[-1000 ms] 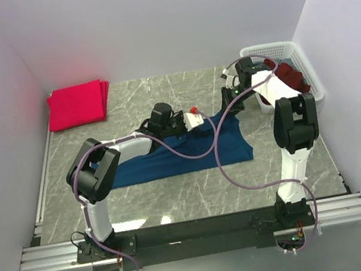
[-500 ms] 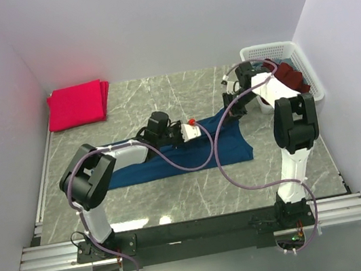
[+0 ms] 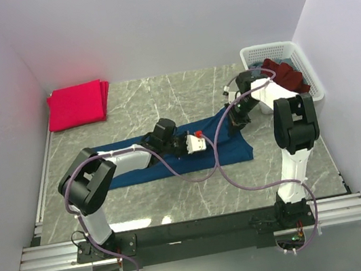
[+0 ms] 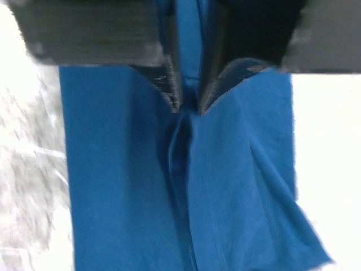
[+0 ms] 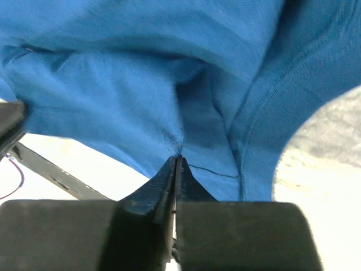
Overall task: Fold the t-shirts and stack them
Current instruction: Fold the tshirt
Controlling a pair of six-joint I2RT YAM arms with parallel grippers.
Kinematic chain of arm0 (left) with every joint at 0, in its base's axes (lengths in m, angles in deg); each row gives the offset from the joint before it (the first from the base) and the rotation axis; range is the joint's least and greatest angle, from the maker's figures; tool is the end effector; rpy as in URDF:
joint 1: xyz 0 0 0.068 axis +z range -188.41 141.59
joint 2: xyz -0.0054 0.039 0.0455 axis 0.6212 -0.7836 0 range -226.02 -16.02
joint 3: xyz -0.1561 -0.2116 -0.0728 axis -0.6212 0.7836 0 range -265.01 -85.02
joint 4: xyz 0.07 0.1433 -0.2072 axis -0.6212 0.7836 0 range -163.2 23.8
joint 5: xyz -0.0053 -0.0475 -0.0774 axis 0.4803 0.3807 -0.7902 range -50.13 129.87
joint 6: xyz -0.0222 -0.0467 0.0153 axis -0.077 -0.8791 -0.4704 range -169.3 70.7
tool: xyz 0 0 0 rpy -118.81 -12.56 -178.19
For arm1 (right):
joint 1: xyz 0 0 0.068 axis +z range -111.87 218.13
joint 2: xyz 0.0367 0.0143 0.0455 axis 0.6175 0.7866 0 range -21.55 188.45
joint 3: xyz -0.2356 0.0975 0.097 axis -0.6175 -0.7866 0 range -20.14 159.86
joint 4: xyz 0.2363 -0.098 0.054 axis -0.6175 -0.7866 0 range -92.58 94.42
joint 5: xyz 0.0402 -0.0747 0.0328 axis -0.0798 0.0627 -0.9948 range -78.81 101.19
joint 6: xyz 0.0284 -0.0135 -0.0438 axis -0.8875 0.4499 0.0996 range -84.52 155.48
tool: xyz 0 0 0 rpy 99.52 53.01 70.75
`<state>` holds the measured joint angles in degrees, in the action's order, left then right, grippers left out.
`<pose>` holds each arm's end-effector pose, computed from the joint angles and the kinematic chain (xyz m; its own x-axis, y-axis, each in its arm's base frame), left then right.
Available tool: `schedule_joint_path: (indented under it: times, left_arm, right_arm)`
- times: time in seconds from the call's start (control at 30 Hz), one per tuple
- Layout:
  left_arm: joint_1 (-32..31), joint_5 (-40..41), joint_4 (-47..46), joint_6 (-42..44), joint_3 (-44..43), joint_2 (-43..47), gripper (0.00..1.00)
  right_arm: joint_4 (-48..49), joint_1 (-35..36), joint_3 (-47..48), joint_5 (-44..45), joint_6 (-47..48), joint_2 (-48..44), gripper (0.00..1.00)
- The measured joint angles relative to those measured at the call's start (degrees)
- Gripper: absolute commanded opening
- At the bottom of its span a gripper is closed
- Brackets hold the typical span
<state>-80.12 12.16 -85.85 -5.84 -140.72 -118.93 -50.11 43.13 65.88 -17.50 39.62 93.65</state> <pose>0.2700 -0.2629 0.1720 0.2944 0.5534 -0.7792 0.9264 0.0351 0.3750 0.3843 0.0508 0.1807 -0.9783 -0.1492 -0.1439 -0.2001 0.8607 0.4681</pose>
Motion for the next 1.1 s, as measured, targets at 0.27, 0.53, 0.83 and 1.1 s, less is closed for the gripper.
schedule_joint_path:
  times: [0.27,0.53,0.83,1.1]
  left_arm:
    - [0.6,-1.9,11.4,-2.7,-0.1,1.2,0.45]
    - [9.4,-3.8,23.6,-13.5,-1.0,12.7,0.37]
    - [29.1,1.7,36.4,-11.2,-5.9,6.0,0.28]
    - [34.8,8.4,40.1,-3.8,-5.4,1.8,0.23]
  right_arm:
    - [-0.5,0.0,-0.9,1.7,1.9,-1.0,0.37]
    - [-0.4,2.8,-0.7,1.3,3.0,-6.6,0.23]
    - [0.6,14.7,-0.7,5.7,3.3,-1.7,0.23]
    - [-3.5,15.1,13.1,14.4,4.8,11.2,0.22]
